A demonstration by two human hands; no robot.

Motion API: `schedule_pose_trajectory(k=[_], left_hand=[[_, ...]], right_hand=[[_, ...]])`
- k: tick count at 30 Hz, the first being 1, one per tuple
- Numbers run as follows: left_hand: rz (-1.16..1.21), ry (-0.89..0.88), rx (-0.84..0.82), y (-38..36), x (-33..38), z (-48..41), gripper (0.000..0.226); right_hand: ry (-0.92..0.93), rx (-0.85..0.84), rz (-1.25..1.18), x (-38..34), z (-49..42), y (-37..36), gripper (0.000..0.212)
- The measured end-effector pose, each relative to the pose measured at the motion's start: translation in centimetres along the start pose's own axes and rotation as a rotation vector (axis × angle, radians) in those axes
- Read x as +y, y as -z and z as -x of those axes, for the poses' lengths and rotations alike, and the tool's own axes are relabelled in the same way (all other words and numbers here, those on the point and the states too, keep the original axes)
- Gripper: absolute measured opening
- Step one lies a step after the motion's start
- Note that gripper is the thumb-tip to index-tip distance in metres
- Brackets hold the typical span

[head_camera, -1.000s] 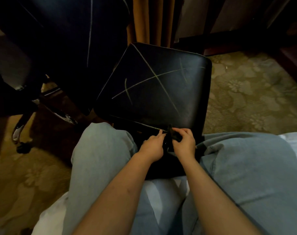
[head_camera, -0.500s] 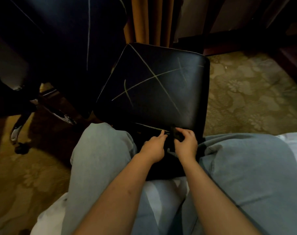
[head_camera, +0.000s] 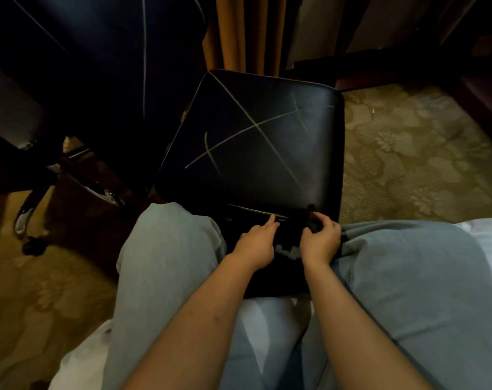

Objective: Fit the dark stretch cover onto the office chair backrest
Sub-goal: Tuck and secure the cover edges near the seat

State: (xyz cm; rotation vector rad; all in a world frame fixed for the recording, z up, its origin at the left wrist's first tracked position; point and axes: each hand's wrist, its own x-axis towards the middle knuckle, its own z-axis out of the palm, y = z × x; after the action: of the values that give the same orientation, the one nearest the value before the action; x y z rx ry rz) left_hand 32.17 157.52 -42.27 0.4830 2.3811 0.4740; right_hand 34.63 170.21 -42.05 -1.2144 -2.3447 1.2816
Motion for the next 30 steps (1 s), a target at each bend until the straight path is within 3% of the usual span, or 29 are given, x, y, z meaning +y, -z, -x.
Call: schedule_pose_trajectory(k=[5,9,15,21,26,28,30], left_hand=[[-0.029,0.024,0.021,0.3,0.3,0.3,0.054],[-0.039,0.005,0.018,0.3,0.2,0.3,0.057],[-0.016,0.005,0.001,0.0,0.0,0.1,0.064],[-0.012,0.003,-0.001,0.0,0.0,0.0,0.064],[-0.024,0.034,-0.006,0.3,0.6,0.0,0.061],[-0.022,0.031,0.001,0.3,0.8,-0.1,0.06],[-0.021,0.006,0.003,-0.1,0.7,-0.4,0.062]], right_hand=[[0.215,-0.344,0.103,0.2,1.1,-1.3,0.04],[0.157,-0.257,0.047,0.1,1.2,-1.1,0.036],[-0.044,0.132,-0.129,-0.2,-0.3,0.3,0.037],[0.09,-0.089,0.062,0.1,0.4,-0.7,0.04],[0.205,-0.303,0.087,0.2,0.4,-1.1,0.039],[0.193,-0.279,0.075,0.2,0.5,-1.1,0.038],[0.127,-0.142,0.022,-0.1,0.4,-0.6,0.037]])
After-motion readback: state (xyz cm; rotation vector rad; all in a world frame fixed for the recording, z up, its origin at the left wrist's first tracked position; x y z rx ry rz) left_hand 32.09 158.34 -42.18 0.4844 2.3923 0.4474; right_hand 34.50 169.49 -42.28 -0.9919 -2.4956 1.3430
